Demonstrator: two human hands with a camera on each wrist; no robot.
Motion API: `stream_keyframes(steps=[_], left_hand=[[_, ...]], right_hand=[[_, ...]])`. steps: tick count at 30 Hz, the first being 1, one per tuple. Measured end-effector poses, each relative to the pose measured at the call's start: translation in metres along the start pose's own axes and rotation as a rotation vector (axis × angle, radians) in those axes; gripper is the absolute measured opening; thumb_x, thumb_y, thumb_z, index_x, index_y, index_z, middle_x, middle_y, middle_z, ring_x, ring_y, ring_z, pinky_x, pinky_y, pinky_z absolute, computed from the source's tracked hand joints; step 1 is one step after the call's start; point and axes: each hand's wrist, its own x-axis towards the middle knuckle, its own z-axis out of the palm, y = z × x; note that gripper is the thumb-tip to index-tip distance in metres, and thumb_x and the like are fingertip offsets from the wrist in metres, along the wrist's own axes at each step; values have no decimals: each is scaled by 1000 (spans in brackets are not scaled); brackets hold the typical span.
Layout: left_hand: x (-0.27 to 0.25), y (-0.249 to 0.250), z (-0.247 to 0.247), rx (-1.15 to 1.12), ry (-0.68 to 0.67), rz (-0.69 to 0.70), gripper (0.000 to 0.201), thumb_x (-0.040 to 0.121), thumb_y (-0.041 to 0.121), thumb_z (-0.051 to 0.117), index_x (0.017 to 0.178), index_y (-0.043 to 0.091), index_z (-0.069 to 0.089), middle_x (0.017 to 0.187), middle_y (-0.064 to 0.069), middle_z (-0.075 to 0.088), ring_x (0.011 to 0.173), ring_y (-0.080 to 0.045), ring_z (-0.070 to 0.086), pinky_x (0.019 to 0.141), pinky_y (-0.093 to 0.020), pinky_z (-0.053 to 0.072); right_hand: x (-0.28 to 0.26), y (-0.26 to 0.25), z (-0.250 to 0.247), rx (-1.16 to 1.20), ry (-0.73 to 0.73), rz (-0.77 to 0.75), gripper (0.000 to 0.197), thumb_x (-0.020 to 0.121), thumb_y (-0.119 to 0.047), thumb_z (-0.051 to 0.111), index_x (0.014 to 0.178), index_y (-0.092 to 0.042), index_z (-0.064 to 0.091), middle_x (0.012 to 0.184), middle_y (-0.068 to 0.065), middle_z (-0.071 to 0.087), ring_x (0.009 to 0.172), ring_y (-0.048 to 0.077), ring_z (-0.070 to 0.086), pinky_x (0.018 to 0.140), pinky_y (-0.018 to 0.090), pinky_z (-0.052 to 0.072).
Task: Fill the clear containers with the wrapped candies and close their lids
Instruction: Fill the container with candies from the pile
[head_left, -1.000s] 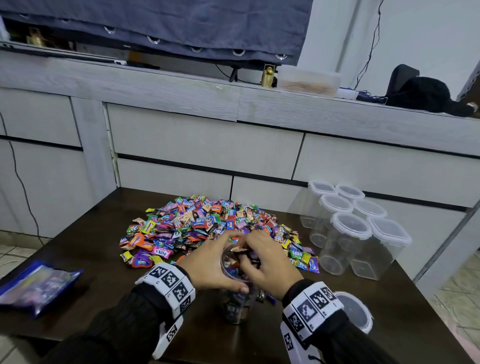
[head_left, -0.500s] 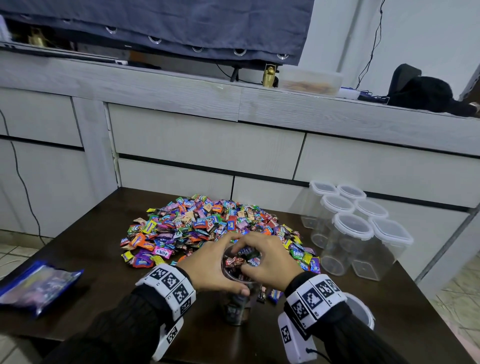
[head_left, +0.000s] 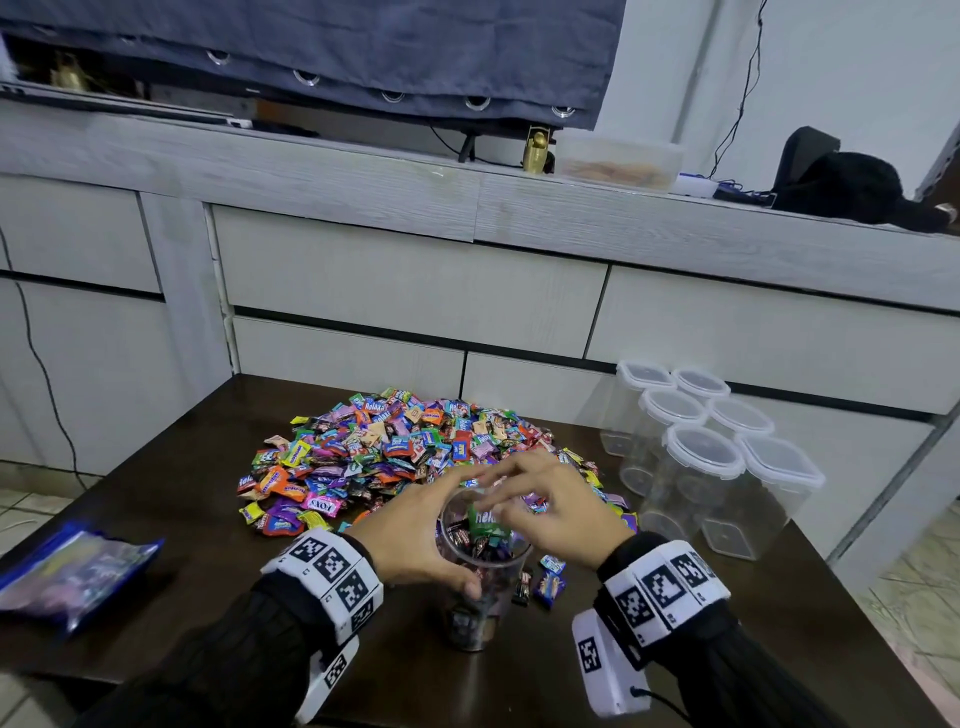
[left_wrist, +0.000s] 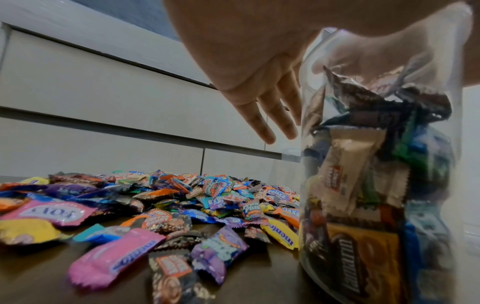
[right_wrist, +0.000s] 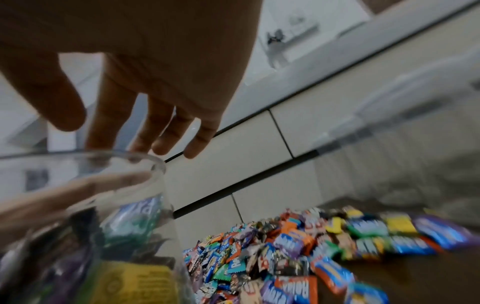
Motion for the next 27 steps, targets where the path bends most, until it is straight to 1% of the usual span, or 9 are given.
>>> stream_keyframes(steps=[3, 4, 8, 11, 14, 18, 21, 24, 27], left_hand=[[-6, -10, -5, -83, 32, 6, 126, 32, 86, 71, 140, 63, 11, 143, 24, 44, 132, 8, 40, 109, -16, 29], [-8, -14, -7, -83, 61, -9, 126, 32, 88, 69, 141, 60, 10, 144, 26, 42, 133, 8, 38, 110, -19, 28], [-17, -39, -15, 162, 47, -166, 120, 53, 78, 71, 149, 42, 11, 156, 15, 27, 145, -7, 24, 118, -34, 25], [-20, -61, -9, 542, -112, -349, 121, 66, 78, 61, 155, 27, -2, 163, 6, -4, 150, -14, -3, 122, -42, 7], [-18, -78, 3, 661, -218, -518, 118, 75, 82, 46, 153, 20, -16, 159, -1, -27, 147, -21, -22, 118, -53, -5], [-14, -91, 20, 712, -217, -618, 113, 78, 86, 30, 152, 18, -20, 158, -3, -30, 147, -23, -23, 116, -55, -10], [-4, -98, 26, 758, -203, -590, 132, 51, 101, -2, 152, 18, -21, 157, -3, -30, 147, -23, -22, 116, -53, -10], [8, -104, 30, 789, -199, -543, 116, 69, 93, 13, 151, 19, -22, 157, -4, -31, 147, -24, -23, 116, -52, -11], [20, -107, 31, 800, -195, -512, 118, 62, 93, 7, 150, 19, -24, 153, -6, -37, 146, -26, -24, 116, -53, -11]], right_hand=[[-5, 14, -3, 85, 297, 165, 14, 87, -27, 63, 100, -26, 69, 95, -13, 60, 86, 0, 53, 75, 24, 40], [-8, 23, -3, 48, 312, 270, 22, 86, -31, 66, 107, -25, 63, 94, -12, 58, 82, 1, 53, 75, 25, 41], [-30, 65, 19, -79, -87, 761, 95, 67, -52, 78, 139, -10, 32, 127, 7, 49, 116, 19, 49, 94, 27, 41], [-45, 80, 45, -130, -259, 888, 117, 54, -57, 84, 143, -13, 21, 141, 12, 35, 128, 28, 42, 99, 39, 46], [-41, 83, 60, -164, -284, 904, 117, 53, -51, 87, 142, -15, 20, 141, 13, 27, 130, 31, 40, 102, 40, 43], [-16, 85, 68, -112, -228, 874, 101, 62, -36, 87, 140, -10, 28, 142, 15, 31, 131, 33, 38, 104, 39, 39], [2, 90, 74, -169, -212, 801, 67, 79, -29, 75, 132, -7, 41, 138, 18, 39, 126, 32, 42, 99, 34, 38], [14, 93, 83, -251, -225, 747, 45, 93, -24, 54, 134, -10, 41, 140, 15, 39, 125, 31, 40, 96, 32, 35], [18, 96, 89, -376, -149, 763, 52, 94, -30, 50, 141, -19, 30, 140, 16, 29, 130, 36, 27, 101, 42, 34]])
